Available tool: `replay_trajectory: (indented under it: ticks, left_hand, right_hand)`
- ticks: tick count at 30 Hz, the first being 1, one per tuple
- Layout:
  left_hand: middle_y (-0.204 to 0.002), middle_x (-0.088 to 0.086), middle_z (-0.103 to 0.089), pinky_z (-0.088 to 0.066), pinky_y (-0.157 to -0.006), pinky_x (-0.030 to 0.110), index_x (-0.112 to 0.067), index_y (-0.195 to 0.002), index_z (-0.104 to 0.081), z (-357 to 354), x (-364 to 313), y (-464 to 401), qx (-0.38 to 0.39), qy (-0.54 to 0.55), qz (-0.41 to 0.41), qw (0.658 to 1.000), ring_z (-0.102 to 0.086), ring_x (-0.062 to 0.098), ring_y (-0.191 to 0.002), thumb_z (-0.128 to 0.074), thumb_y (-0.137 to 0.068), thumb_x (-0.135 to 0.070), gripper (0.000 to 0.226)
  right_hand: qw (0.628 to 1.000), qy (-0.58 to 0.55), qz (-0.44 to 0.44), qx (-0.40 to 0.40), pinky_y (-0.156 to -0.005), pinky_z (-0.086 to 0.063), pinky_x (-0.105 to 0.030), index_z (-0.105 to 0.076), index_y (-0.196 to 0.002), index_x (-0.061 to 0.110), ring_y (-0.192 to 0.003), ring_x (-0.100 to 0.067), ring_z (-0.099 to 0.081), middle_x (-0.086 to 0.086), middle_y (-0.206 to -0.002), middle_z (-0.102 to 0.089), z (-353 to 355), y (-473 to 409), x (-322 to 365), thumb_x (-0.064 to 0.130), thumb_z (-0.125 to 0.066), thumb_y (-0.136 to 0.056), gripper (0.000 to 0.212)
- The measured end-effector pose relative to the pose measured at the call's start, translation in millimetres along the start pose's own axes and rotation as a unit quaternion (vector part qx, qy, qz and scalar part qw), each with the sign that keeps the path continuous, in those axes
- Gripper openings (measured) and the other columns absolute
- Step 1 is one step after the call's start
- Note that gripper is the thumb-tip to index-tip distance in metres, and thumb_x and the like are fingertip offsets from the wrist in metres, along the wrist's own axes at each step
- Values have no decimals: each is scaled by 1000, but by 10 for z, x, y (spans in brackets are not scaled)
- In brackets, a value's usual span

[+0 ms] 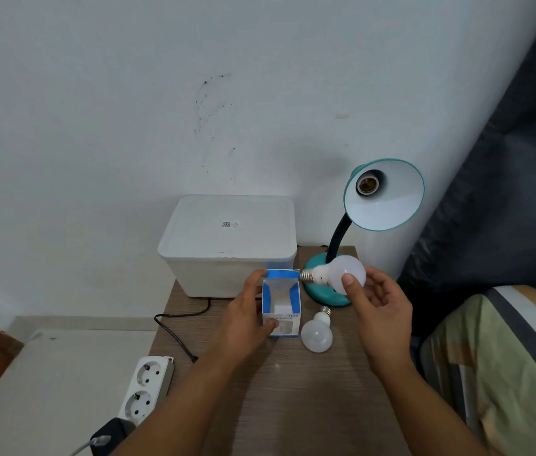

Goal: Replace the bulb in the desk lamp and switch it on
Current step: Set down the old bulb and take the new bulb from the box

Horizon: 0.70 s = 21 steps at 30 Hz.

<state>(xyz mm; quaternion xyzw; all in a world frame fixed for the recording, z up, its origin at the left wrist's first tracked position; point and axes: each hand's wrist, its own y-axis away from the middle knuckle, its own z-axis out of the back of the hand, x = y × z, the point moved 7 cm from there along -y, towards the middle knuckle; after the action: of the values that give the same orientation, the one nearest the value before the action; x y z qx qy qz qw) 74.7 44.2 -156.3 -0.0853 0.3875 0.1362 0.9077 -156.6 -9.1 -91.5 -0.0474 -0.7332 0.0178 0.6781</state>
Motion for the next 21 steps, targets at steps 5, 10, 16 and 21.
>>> replay_trajectory:
  ticks: [5, 10, 16, 21]
  left_hand:
    - [-147, -2, -51, -59, -90, 33, -52, -143, -13, -8, 0, 12, 4, -2, 5, 1000, -61, 8, -115, -81, -82, -16, 98]
    - [-147, -2, -52, -61, -83, 31, -52, -142, -10, -27, 1, 21, 2, -9, -1, 1000, -63, 7, -108, -80, -83, -16, 98]
    - [-141, -2, -58, -61, -82, 32, -55, -143, -7, -84, 14, 62, 9, -13, -27, 1000, -69, 8, -94, -77, -85, -18, 98]
    - [-143, 1, -54, -59, -90, 38, -48, -144, -30, -134, 31, 86, 20, -16, -51, 998, -63, 14, -116, -75, -88, -23, 76]
  right_hand:
    - [1000, -10, -23, 8, -82, -59, -34, -65, -105, 27, -96, -13, -70, 5, -104, -72, -180, -57, -17, 41, -75, -69, 40]
    - [999, 3, -40, 5, -85, -59, -41, -65, -110, 22, -99, -15, -69, 2, -108, -71, -232, -13, -95, 47, -74, -65, 52]
    - [999, 18, -40, 13, -84, -57, -29, -64, -113, 22, -99, -10, -68, 6, -107, -70, -199, 27, -141, 44, -74, -67, 52]
    - [999, 8, -38, 14, -71, -55, -17, -63, -114, 17, -92, -3, -69, 5, -107, -70, -162, 44, -198, 29, -77, -77, 42]
